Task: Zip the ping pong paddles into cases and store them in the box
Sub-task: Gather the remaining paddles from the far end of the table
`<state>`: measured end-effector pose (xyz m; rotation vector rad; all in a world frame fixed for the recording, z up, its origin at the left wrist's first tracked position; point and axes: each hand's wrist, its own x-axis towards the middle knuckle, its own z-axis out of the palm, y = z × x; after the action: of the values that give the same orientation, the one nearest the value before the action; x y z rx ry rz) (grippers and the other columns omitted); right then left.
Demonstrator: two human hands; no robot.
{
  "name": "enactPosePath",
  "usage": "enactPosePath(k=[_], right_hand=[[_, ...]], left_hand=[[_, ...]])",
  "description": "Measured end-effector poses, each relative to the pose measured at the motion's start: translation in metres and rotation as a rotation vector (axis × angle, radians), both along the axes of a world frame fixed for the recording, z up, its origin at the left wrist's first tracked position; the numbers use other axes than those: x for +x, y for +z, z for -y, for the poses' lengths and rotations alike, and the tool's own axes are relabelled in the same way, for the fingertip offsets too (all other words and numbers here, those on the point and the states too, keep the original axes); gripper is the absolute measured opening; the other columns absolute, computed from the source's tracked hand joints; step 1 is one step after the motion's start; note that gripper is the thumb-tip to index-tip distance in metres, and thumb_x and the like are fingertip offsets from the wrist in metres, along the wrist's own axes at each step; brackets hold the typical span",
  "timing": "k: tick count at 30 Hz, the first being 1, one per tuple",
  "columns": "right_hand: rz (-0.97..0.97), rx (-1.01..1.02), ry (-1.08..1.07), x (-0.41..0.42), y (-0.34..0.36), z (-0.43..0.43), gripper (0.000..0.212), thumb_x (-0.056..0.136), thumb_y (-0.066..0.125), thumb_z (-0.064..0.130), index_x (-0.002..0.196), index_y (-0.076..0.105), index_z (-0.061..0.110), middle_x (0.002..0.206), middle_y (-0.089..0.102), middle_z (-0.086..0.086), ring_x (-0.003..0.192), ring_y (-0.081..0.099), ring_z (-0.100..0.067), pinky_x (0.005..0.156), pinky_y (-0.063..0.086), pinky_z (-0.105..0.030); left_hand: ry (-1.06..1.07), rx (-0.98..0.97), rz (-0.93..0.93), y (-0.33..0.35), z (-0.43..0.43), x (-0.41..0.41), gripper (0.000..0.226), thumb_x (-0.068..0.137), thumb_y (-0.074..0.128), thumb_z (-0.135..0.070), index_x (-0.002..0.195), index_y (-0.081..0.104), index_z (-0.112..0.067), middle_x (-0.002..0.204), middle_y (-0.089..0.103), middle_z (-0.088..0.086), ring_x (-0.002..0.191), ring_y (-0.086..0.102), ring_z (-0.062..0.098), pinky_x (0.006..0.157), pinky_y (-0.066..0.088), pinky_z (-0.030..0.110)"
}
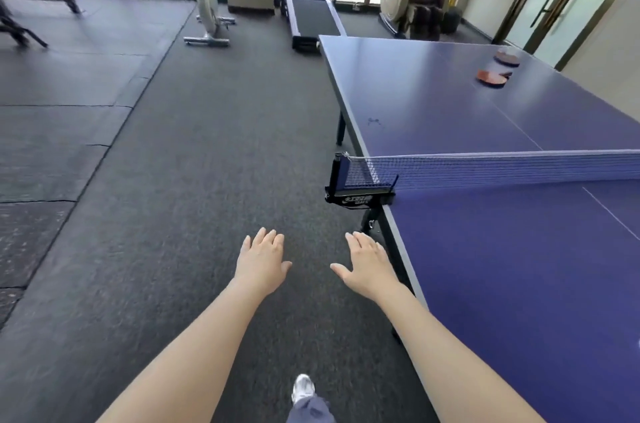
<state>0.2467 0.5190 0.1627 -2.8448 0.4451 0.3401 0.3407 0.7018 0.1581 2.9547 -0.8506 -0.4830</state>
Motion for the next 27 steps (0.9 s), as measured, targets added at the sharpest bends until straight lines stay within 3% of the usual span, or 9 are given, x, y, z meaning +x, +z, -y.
enactPosePath(k=[12, 18, 27], right_hand=[[-0.059, 0.075, 0.15, 0.202, -0.016, 0.039, 0.072, 0.097, 0.044, 0.045, 0.152, 0.015, 0.009, 0.157, 0.02, -0.01, 0.146, 0.016, -0.024, 0.119, 0.016, -0.037], [-0.141, 0.12, 0.189, 0.309, -0.042, 0.027, 0.07, 0.098, 0.043, 0.043, 0.152, 0.014, 0.009, 0.157, 0.02, -0.01, 0.145, 0.017, -0.025, 0.117, 0.018, -0.037], [-0.26, 0.127, 0.047, 0.485, -0.061, 0.031, 0.068, 0.099, 0.043, 0.042, 0.151, 0.016, 0.009, 0.155, 0.024, -0.01, 0.143, 0.024, -0.026, 0.115, 0.025, -0.039]], left_hand=[[0.113, 0.047, -0.085, -0.004, 0.046, 0.187, 0.061, 0.099, 0.043, -0.041, 0.15, 0.023, -0.012, 0.157, 0.025, 0.003, 0.148, 0.013, 0.022, 0.12, 0.015, 0.041], [0.092, 0.079, -0.245, -0.027, 0.043, 0.289, 0.062, 0.097, 0.047, -0.041, 0.148, 0.027, -0.012, 0.153, 0.032, 0.004, 0.139, 0.034, 0.025, 0.114, 0.028, 0.041], [0.051, 0.098, -0.308, -0.045, 0.032, 0.478, 0.06, 0.098, 0.047, -0.038, 0.148, 0.027, -0.012, 0.148, 0.037, 0.007, 0.133, 0.04, 0.027, 0.105, 0.039, 0.04]])
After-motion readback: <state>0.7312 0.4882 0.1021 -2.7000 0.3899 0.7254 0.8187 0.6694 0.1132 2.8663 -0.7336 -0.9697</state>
